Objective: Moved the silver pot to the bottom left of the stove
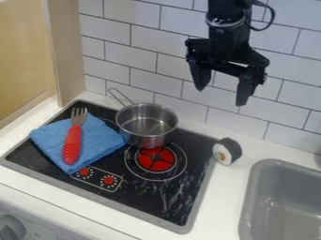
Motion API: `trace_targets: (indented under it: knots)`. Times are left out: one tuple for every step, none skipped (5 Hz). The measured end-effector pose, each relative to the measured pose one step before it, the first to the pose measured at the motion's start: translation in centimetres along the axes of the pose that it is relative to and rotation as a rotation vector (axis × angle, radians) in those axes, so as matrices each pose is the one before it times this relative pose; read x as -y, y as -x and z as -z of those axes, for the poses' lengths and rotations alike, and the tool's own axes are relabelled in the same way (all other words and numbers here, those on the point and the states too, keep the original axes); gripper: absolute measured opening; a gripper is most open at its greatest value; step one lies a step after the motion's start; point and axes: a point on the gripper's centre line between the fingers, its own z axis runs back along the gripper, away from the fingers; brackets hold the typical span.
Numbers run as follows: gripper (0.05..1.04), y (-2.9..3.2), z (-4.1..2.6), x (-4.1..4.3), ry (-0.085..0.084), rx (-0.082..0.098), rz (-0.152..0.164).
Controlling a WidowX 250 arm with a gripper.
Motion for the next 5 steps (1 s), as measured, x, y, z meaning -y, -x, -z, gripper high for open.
trace_targets:
  knots:
    - [0.999, 1.373, 1.168, -0.082, -0.0028, -0.0536, -0.0004]
    - [0.999, 2.223, 0.006, -0.839, -0.0092, -0.0395, 0.0139]
    - [0.999, 0.745, -1.022, -0.752, -0.0338, 0.0140, 0.0289]
    - [0.999, 0.067, -0.033, -1.409, -0.0891, -0.0031, 0.0092]
    - [0.999, 0.256, 0.589, -0.855, -0.0578, -0.0277, 0.0315]
